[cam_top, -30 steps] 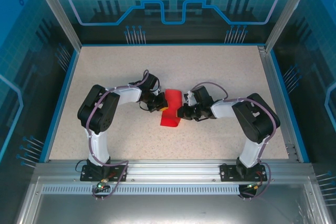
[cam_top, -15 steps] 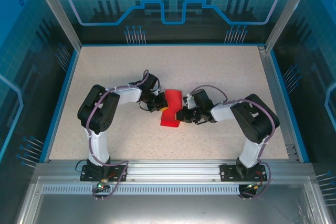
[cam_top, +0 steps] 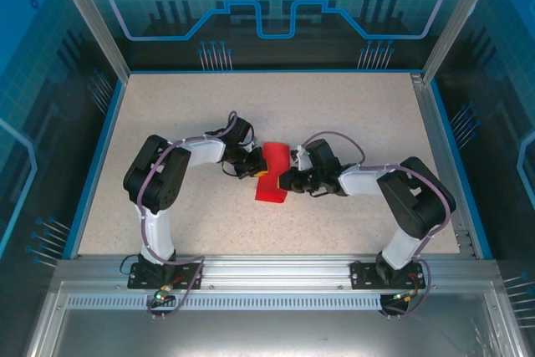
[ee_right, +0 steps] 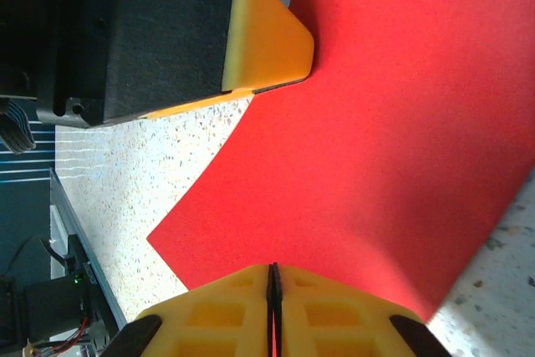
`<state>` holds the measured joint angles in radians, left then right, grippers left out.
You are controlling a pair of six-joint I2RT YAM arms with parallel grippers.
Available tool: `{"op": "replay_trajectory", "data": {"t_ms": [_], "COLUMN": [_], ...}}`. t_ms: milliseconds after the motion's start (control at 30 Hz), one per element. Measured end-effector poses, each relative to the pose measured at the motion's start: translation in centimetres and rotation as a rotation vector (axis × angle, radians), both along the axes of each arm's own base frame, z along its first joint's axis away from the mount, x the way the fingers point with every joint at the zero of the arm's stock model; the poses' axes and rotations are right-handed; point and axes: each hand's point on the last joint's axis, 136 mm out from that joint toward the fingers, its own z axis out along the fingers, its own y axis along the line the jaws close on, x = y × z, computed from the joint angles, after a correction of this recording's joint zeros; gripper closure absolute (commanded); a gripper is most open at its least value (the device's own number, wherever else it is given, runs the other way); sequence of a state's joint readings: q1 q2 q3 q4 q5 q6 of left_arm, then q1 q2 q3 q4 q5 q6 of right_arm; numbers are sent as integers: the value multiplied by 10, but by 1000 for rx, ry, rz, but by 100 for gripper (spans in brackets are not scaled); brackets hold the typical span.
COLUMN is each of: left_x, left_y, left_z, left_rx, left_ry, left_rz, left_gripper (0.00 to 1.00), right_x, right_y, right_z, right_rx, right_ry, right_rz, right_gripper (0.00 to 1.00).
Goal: Fold a paper plane with a square sheet of paper (pick it up from the middle)
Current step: Fold the square sheet of paper in half at the center of the table.
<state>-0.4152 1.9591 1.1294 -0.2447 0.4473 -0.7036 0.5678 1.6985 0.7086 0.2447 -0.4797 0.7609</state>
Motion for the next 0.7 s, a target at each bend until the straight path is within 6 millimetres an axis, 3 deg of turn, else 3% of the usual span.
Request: {"op": "replay_trajectory", "data": {"t_ms": [200, 533, 700], "left_x": [0, 0, 0], "left_y": [0, 0, 0], "left_z": [0, 0, 0], "left_rx": [1, -1, -2], "left_ry": [0, 0, 0], "left_rz": [0, -1, -1], "left_gripper": [100, 100, 100], "right_x": [-17, -18, -22], "right_y": [-5, -4, -1], "right_z": [-28, -25, -9], "right_rx": [-28, -30, -28], "right_ry": [60, 58, 26], "right_rz": [4, -1, 10], "right_gripper": [89, 88, 88]}}
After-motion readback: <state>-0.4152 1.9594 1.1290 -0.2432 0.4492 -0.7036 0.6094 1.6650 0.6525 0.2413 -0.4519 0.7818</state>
